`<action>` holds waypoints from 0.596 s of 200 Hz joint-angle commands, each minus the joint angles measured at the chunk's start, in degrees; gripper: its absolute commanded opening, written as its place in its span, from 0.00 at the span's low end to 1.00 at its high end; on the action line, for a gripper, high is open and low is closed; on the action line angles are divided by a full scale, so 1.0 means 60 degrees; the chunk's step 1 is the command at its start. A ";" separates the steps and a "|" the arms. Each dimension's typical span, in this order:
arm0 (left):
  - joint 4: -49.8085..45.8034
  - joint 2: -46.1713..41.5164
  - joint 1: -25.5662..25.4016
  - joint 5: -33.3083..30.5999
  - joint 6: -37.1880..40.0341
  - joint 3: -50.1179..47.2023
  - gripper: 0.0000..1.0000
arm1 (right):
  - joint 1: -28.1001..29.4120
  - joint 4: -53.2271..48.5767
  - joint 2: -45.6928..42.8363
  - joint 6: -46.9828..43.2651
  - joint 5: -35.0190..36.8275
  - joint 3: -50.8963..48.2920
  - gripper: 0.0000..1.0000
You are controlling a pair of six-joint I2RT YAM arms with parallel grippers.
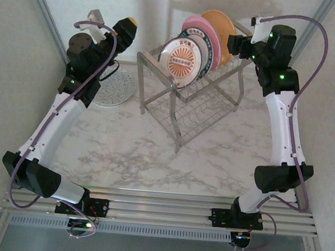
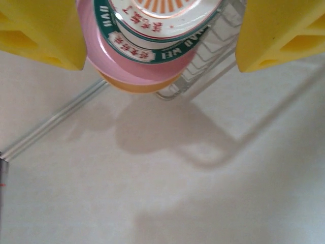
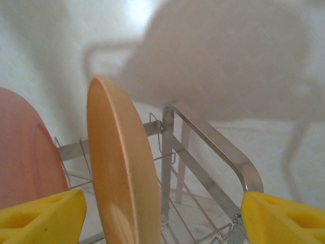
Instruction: Unload the plates from the dish rack
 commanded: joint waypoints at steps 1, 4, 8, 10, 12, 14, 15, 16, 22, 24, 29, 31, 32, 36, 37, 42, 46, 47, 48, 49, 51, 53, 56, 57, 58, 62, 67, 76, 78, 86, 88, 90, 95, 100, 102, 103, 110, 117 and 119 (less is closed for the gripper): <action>0.0301 0.0007 -0.0454 0.0402 0.0785 0.0702 0.78 | 0.0073 0.0055 0.0392 -0.0193 0.0132 0.0452 0.78; 0.0251 0.0039 -0.0499 0.0413 0.0852 0.0795 0.78 | 0.0077 0.0043 0.0449 -0.0197 0.0135 0.0497 0.77; 0.0180 0.0071 -0.0553 0.0445 0.0914 0.0902 0.78 | 0.0090 0.0025 0.0519 -0.0207 0.0125 0.0546 0.77; 0.0155 0.0103 -0.0583 0.0452 0.0952 0.0953 0.78 | 0.0105 0.0017 0.0561 -0.0213 0.0131 0.0566 0.77; 0.0131 0.0115 -0.0608 0.0461 0.0987 0.0999 0.78 | 0.0109 0.0015 0.0593 -0.0225 0.0132 0.0600 0.77; 0.0107 0.0136 -0.0626 0.0467 0.1000 0.1043 0.78 | 0.0121 0.0022 0.0623 -0.0228 0.0132 0.0623 0.77; 0.0098 0.0135 -0.0628 0.0475 0.1016 0.1063 0.78 | 0.0127 0.0023 0.0633 -0.0236 0.0130 0.0627 0.77; 0.0086 0.0148 -0.0645 0.0479 0.1025 0.1087 0.78 | 0.0131 0.0017 0.0660 -0.0240 0.0143 0.0643 0.77; 0.0022 0.0196 -0.0705 0.0483 0.1082 0.1197 0.78 | 0.0158 0.0024 0.0750 -0.0259 0.0200 0.0718 0.77; -0.0005 0.0211 -0.0727 0.0483 0.1100 0.1228 0.78 | 0.0162 0.0010 0.0780 -0.0259 0.0219 0.0744 0.77; -0.0039 0.0228 -0.0768 0.0480 0.1127 0.1300 0.78 | 0.0176 0.0010 0.0858 -0.0246 0.0258 0.0794 0.77; -0.0042 0.0234 -0.0783 0.0479 0.1134 0.1316 0.78 | 0.0167 0.0010 0.0887 -0.0245 0.0288 0.0822 0.77; -0.0043 0.0235 -0.0788 0.0481 0.1135 0.1324 0.78 | 0.0173 0.0003 0.0904 -0.0244 0.0296 0.0836 0.76; -0.0043 0.0249 -0.0803 0.0502 0.1122 0.1342 0.78 | 0.0171 -0.0004 0.0965 -0.0223 0.0327 0.0894 0.76; -0.0043 0.0250 -0.0805 0.0500 0.1121 0.1351 0.78 | 0.0174 -0.0012 0.0973 -0.0219 0.0330 0.0909 0.76; -0.0030 0.0250 -0.0829 0.0499 0.1121 0.1367 0.78 | 0.0174 -0.0005 0.1032 -0.0202 0.0356 0.0968 0.76; -0.0021 0.0241 -0.0847 0.0498 0.1110 0.1375 0.78 | 0.0187 -0.0026 0.1099 -0.0189 0.0369 0.1015 0.75; -0.0018 0.0246 -0.0849 0.0498 0.1108 0.1375 0.78 | 0.0190 -0.0030 0.1113 -0.0187 0.0373 0.1028 0.75; -0.0016 0.0248 -0.0850 0.0498 0.1107 0.1383 0.78 | 0.0191 -0.0032 0.1127 -0.0179 0.0367 0.1042 0.75; -0.0022 0.0249 -0.0851 0.0491 0.1114 0.1379 0.78 | 0.0185 -0.0048 0.1141 -0.0182 0.0372 0.1056 0.75; -0.0020 0.0239 -0.0862 0.0471 0.1097 0.1376 0.78 | 0.0184 -0.0052 0.1170 -0.0185 0.0375 0.1085 0.75; -0.0015 0.0237 -0.0861 0.0469 0.1093 0.1383 0.78 | 0.0187 -0.0050 0.1200 -0.0174 0.0376 0.1107 0.75; -0.0012 0.0236 -0.0865 0.0469 0.1099 0.1376 0.78 | 0.0198 -0.0062 0.1235 -0.0164 0.0376 0.1146 0.74; -0.0013 0.0236 -0.0873 0.0462 0.1095 0.1376 0.78 | 0.0203 -0.0062 0.1246 -0.0160 0.0376 0.1159 0.74; -0.0006 0.0228 -0.0877 0.0458 0.1086 0.1376 0.78 | 0.0205 -0.0063 0.1267 -0.0158 0.0369 0.1166 0.74; 0.0014 0.0214 -0.0873 0.0466 0.1076 0.1372 0.78 | 0.0215 -0.0064 0.1305 -0.0158 0.0362 0.1207 0.73; 0.0019 0.0220 -0.0880 0.0476 0.1077 0.1370 0.78 | 0.0224 -0.0063 0.1361 -0.0135 0.0364 0.1236 0.72; 0.0008 0.0221 -0.0897 0.0441 0.1077 0.1375 0.78 | 0.0250 -0.0066 0.1445 -0.0127 0.0353 0.1274 0.70; 0.0010 0.0221 -0.0896 0.0451 0.1077 0.1375 0.78 | 0.0258 -0.0064 0.1470 -0.0127 0.0349 0.1282 0.70; 0.0004 0.0221 -0.0906 0.0454 0.1077 0.1375 0.79 | 0.0295 -0.0063 0.1544 -0.0127 0.0350 0.1315 0.69; 0.0001 0.0221 -0.0902 0.0454 0.1077 0.1375 0.79 | 0.0325 -0.0063 0.1561 -0.0142 0.0359 0.1325 0.68; -0.0003 0.0221 -0.0908 0.0454 0.1077 0.1375 0.79 | 0.0336 -0.0063 0.1576 -0.0145 0.0354 0.1332 0.67; 0.0003 0.0221 -0.0910 0.0454 0.1077 0.1375 0.79 | 0.0364 -0.0063 0.1626 -0.0156 0.0386 0.1347 0.67; 0.0015 0.0221 -0.0910 0.0455 0.1064 0.1377 0.79 | 0.0406 -0.0071 0.1664 -0.0187 0.0417 0.1375 0.66; 0.0022 0.0221 -0.0910 0.0447 0.1063 0.1376 0.79 | 0.0411 -0.0065 0.1686 -0.0204 0.0438 0.1388 0.66; 0.0026 0.0221 -0.0910 0.0451 0.1063 0.1376 0.79 | 0.0426 -0.0072 0.1692 -0.0209 0.0451 0.1398 0.65; 0.0026 0.0221 -0.0910 0.0447 0.1062 0.1375 0.79 | 0.0467 -0.0084 0.1751 -0.0249 0.0537 0.1441 0.64; 0.0030 0.0220 -0.0910 0.0454 0.1061 0.1379 0.79 | 0.0521 -0.0078 0.1792 -0.0259 0.0636 0.1485 0.62; 0.0030 0.0221 -0.0910 0.0461 0.1053 0.1384 0.79 | 0.0520 -0.0093 0.1806 -0.0270 0.0657 0.1493 0.62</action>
